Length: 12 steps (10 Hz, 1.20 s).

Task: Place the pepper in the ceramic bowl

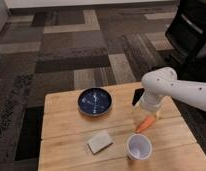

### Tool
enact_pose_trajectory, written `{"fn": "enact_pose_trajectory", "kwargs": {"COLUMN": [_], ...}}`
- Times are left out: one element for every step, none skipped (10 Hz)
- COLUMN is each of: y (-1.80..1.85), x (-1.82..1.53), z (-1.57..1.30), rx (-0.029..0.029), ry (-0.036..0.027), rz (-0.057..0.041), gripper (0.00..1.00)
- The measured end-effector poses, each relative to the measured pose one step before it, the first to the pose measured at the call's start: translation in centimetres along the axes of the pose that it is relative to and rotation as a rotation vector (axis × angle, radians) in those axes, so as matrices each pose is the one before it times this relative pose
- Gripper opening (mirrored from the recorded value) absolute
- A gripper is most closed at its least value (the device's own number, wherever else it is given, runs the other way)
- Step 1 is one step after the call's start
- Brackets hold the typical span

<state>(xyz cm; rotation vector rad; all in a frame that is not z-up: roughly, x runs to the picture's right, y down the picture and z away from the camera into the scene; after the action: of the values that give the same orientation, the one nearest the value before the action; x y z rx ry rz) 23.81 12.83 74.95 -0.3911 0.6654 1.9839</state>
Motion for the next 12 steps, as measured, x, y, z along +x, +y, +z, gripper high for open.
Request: {"fn": "enact_pose_trajectory", "kwargs": {"y": [0.116, 0.057, -0.161, -0.195, -0.623, -0.396, -0.367, -0.025, -0.157, -0.209, -0.235, -0.238], "x": [-0.340, -0.215, -0.103, -0.080, -0.271, -0.058, 0.187, 0.045, 0.103, -0.002, -0.196, -0.129], "z": [0.461, 0.360, 0.412, 0.250, 0.420, 0.297, 0.638, 0.385, 0.648, 0.492, 0.221, 0.196], "rx": [-0.02894, -0.01692, -0.00511, -0.00134, 0.00216, 0.00122, 0.00094, -0.00392, -0.00269, 0.00233, 0.00361, 0.00751], "ry": [-0.00676, -0.00152, 0.00558, 0.00414, 0.00435, 0.00427, 0.00777, 0.00087, 0.00432, 0.00472, 0.00042, 0.00323], "rz": [-0.03663, -0.02216, -0.01016, -0.00169, 0.00304, 0.00496, 0.00606, 0.00515, 0.00800, 0.00433, 0.00475, 0.00344], "gripper": [0.65, 0.65, 0.65, 0.65, 0.65, 0.65, 0.65, 0.65, 0.65, 0.65, 0.65, 0.65]}}
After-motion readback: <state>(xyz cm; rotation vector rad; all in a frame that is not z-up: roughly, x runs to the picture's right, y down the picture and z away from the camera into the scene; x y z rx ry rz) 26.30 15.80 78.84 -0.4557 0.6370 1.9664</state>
